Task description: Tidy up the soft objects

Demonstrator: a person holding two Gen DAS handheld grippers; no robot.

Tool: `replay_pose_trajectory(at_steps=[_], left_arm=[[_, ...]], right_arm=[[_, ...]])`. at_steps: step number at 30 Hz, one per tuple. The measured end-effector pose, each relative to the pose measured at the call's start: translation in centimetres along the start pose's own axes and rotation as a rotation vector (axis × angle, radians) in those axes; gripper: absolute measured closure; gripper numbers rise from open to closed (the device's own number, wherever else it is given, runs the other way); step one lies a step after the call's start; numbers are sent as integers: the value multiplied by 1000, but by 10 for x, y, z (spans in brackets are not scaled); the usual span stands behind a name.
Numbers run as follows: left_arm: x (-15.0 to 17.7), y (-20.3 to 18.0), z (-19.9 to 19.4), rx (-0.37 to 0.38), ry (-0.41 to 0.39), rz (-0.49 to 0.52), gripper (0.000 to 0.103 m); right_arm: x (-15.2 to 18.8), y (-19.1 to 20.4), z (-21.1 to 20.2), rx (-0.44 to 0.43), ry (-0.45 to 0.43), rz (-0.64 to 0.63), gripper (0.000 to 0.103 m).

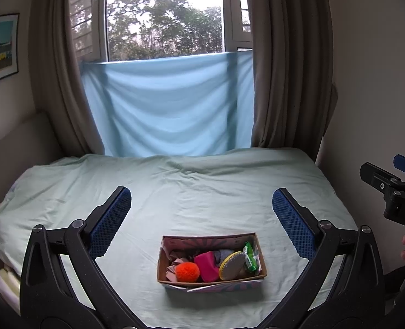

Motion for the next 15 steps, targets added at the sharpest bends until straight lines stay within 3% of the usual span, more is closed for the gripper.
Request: replay_pose_trajectory(at_steps=[15], left_arm=[[-4, -13, 10, 0, -47, 43, 0]], right_arm=[[-1, -5, 15, -4, 0, 11, 6]])
Point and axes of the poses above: each gripper's, at about its wrist camera, not at the fingertips, and z roughly the way its jaws point, y to its left, x to its underside, the point moved 9 cm from there along z, roughly the way its jaws point, and after that the axes turned 11 degrees about -z, right-handed, at the moved point
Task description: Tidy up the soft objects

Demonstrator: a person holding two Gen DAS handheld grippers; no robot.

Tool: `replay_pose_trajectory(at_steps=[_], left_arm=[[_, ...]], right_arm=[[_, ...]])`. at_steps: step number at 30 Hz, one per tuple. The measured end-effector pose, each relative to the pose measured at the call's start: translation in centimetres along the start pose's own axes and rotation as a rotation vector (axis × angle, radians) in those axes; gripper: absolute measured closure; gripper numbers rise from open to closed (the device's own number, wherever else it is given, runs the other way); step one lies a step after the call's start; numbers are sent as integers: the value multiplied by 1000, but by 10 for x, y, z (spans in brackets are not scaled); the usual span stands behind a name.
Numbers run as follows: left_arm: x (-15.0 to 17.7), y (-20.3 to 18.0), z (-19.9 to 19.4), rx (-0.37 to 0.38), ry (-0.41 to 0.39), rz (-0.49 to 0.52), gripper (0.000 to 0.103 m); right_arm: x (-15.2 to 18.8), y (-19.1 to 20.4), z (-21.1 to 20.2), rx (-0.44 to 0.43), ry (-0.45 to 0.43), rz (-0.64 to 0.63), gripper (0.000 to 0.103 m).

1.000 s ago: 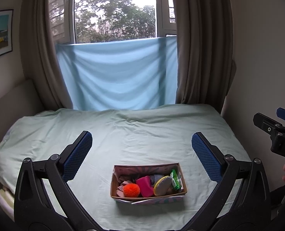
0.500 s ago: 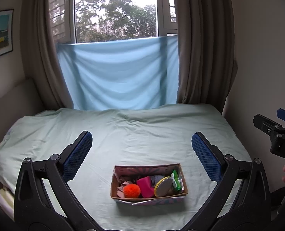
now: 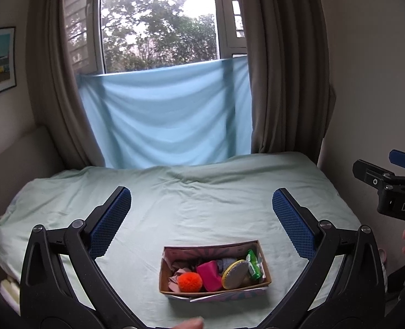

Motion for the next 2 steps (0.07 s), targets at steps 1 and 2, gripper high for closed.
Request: replay_pose_trajectory(at_steps=[1, 2], left_arm=[[0, 0, 2, -3, 0, -1, 0], [0, -1, 4, -2, 2, -1, 0]], right_arm=[[0, 0, 2, -1, 2, 0, 6], [-1, -1, 3, -1, 3, 1, 6]])
Point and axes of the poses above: each gripper's, at about its wrist camera, not at the fingertips, and z roughly the way its jaws point, y to its left, x to its underside, the point moved 9 cm from there along z, roughly the way its jaws point, and after that the axes turned 11 degrees about -z, right-handed, at the moved point
